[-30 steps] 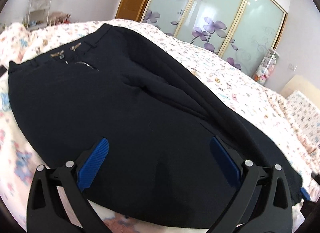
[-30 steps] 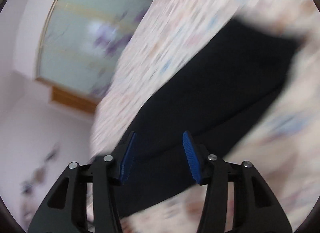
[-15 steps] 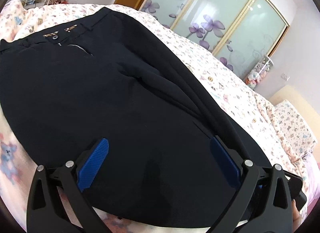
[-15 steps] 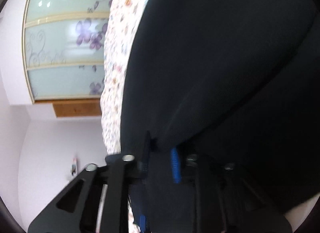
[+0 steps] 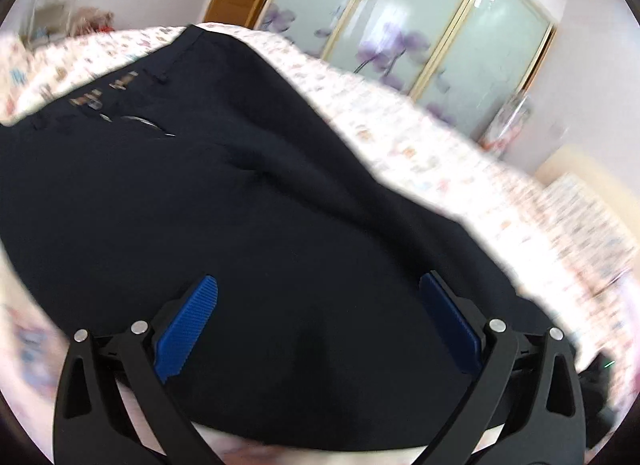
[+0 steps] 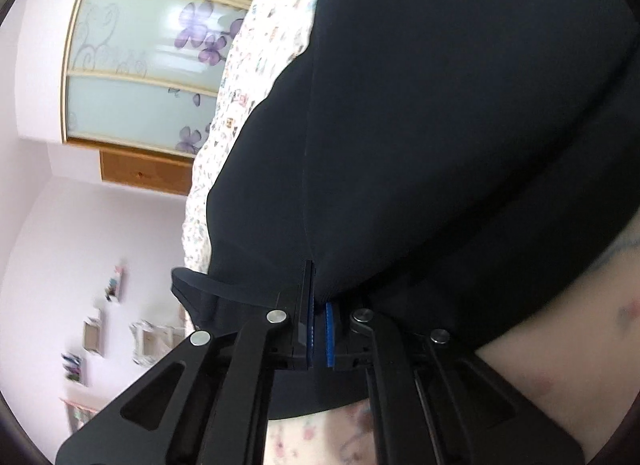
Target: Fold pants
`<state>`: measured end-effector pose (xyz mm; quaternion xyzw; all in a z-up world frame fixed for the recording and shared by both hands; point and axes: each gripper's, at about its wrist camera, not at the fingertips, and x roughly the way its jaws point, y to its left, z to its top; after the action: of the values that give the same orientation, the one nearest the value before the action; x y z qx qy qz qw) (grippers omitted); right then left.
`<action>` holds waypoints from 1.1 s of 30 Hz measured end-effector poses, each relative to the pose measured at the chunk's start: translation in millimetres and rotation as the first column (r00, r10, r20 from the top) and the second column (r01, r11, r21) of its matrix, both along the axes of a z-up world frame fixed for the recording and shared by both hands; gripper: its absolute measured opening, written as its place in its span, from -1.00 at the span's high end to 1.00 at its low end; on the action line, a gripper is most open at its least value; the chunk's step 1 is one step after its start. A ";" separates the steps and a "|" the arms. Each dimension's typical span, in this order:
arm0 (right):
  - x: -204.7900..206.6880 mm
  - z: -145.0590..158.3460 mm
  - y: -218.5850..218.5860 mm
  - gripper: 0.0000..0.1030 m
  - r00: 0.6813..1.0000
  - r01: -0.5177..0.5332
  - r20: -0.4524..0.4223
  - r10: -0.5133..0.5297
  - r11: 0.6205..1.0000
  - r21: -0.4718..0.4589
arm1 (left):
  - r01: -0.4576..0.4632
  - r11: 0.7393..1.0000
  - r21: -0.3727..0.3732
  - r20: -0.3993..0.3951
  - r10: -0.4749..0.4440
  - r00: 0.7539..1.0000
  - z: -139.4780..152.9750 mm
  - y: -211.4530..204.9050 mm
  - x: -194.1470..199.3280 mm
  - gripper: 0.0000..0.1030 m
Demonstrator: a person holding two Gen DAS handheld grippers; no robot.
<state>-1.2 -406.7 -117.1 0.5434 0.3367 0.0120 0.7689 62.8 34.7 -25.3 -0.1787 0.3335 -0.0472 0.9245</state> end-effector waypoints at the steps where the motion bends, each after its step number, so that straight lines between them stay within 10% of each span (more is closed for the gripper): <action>1: -0.3 -1.3 -2.5 0.93 1.000 -0.013 0.007 0.013 1.000 -0.007 | -0.010 1.000 0.021 0.007 0.010 1.000 5.3 4.1 1.7 -0.96; 9: -2.9 -1.5 -10.6 0.92 0.999 -0.033 0.011 0.033 0.999 -0.027 | -0.035 0.993 0.115 -0.118 0.049 0.992 55.7 36.1 120.1 -0.96; 17: 22.2 6.6 16.2 0.92 0.998 -0.059 -0.001 0.060 0.997 -0.056 | -0.237 0.957 0.166 -0.358 0.283 0.890 45.5 52.9 265.8 -0.93; 20: 29.5 8.2 21.1 0.92 0.997 -0.076 -0.008 0.076 0.995 -0.069 | -0.306 0.933 0.191 -0.354 0.356 0.865 40.2 53.9 289.3 -0.62; 24: 38.2 9.9 25.9 0.92 0.996 -0.094 -0.015 0.093 0.993 -0.072 | -0.312 0.942 0.126 -0.390 0.337 0.857 25.2 64.9 299.0 0.85; 33: 36.0 14.9 21.3 0.92 0.997 -0.083 0.002 0.083 0.995 -0.049 | -0.373 0.927 0.029 -0.244 0.369 0.897 62.4 107.8 204.6 0.87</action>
<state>34.8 -385.3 -102.2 0.5100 0.3576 0.0366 0.7815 267.4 142.5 37.2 -0.2521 0.4045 0.1491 0.8664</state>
